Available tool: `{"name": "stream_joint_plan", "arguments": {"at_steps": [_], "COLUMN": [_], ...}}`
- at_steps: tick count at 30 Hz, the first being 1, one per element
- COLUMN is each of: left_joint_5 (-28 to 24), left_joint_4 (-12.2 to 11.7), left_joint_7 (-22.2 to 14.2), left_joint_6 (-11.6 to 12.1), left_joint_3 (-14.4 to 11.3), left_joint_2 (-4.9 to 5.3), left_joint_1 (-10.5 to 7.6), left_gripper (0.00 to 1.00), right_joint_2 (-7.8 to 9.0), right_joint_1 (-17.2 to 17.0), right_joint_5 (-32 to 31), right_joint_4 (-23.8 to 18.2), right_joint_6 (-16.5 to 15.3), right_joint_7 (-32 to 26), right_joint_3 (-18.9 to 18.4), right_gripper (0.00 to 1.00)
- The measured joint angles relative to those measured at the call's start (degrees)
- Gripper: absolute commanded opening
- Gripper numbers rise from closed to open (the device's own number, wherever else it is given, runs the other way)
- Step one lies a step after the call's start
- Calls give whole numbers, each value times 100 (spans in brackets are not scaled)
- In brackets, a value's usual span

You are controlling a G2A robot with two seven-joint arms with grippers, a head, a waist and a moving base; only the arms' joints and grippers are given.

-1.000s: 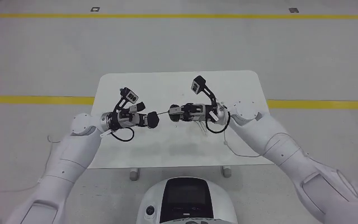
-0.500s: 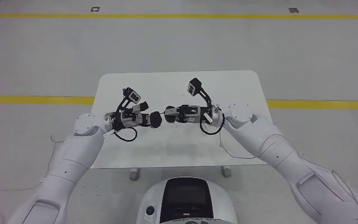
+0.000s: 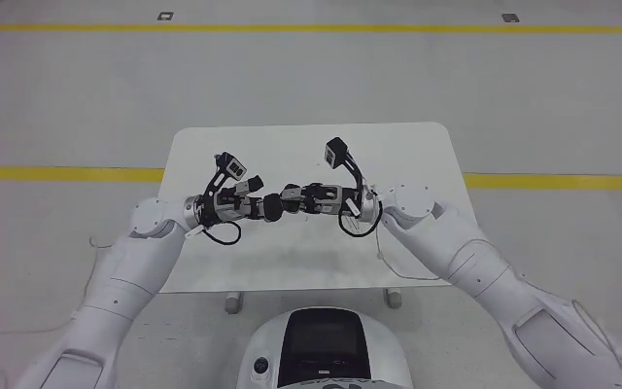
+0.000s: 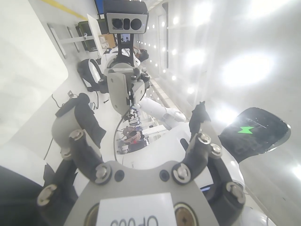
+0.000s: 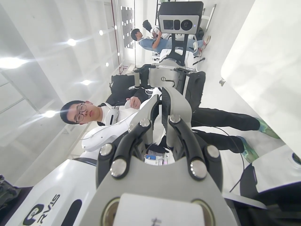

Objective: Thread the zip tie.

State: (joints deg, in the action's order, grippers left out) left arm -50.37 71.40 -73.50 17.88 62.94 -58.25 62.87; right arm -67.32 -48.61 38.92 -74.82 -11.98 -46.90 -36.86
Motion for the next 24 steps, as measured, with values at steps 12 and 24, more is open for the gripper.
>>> {"name": "stream_joint_plan", "arguments": {"at_steps": [12, 24], "left_joint_5": [309, 358], "left_joint_4": [152, 115], "left_joint_7": [140, 107], "left_joint_6": [-185, -254], "left_joint_3": [76, 111], "left_joint_2": [44, 59], "left_joint_1": [114, 138], "left_gripper": [71, 41], "right_joint_2": [20, 40], "right_joint_1": [-182, -252], "right_joint_5": [-494, -702], "right_joint_4": [-254, -333], "right_joint_6": [500, 945], "right_joint_7": [112, -340], "right_joint_3": [-289, -546], "right_gripper": [0, 0]}}
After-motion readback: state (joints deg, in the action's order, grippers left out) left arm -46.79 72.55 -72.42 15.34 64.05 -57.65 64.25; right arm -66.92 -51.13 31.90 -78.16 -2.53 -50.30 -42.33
